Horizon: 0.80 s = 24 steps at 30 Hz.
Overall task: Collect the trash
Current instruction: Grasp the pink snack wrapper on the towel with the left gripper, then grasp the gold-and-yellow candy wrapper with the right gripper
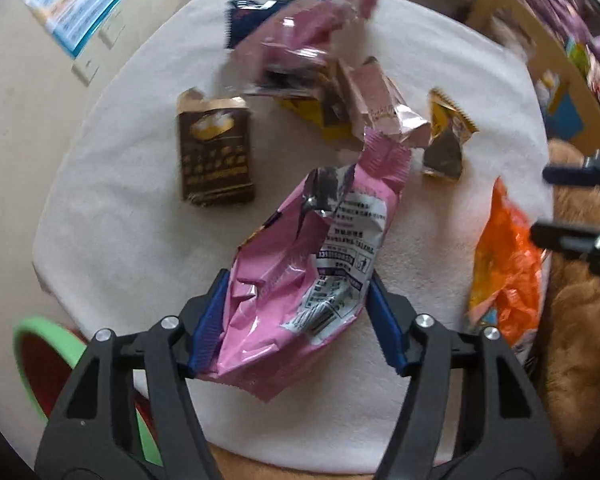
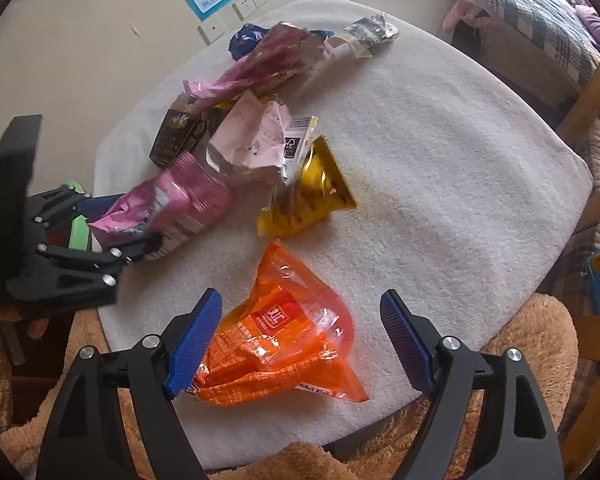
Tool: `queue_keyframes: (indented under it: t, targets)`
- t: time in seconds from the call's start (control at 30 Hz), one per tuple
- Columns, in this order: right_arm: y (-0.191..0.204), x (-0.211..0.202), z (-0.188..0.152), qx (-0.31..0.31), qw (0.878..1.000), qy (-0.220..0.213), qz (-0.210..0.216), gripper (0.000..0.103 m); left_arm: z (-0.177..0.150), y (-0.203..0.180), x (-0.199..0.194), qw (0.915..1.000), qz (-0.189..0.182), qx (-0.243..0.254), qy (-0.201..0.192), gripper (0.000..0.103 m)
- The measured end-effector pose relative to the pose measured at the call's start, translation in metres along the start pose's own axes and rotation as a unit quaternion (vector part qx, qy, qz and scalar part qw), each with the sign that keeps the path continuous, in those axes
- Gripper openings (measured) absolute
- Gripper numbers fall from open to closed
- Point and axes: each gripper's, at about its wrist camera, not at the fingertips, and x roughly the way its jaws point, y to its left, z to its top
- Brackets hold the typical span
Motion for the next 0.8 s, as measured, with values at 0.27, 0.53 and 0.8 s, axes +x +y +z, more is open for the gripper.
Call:
queue_keyframes:
  t: [0.27, 0.53, 0.8]
  targets:
    - [-0.002, 0.001, 0.000, 0.005, 1.000, 0.000, 0.000, 0.079, -0.001, 0.033, -0.014, 0.9922, -0.048, -0.115, 0.005, 0.061]
    - [-0.004, 0.000, 0.000, 0.007, 1.000, -0.001, -0.001, 0.079, -0.015, 0.048, 0.025, 0.9841, -0.047, -0.168, 0.034, 0.073]
    - [0.001, 0.004, 0.000, -0.002, 1.000, 0.008, 0.000, 0.079, -0.014, 0.045, 0.013, 0.9774, -0.040, -0.205, -0.032, 0.077]
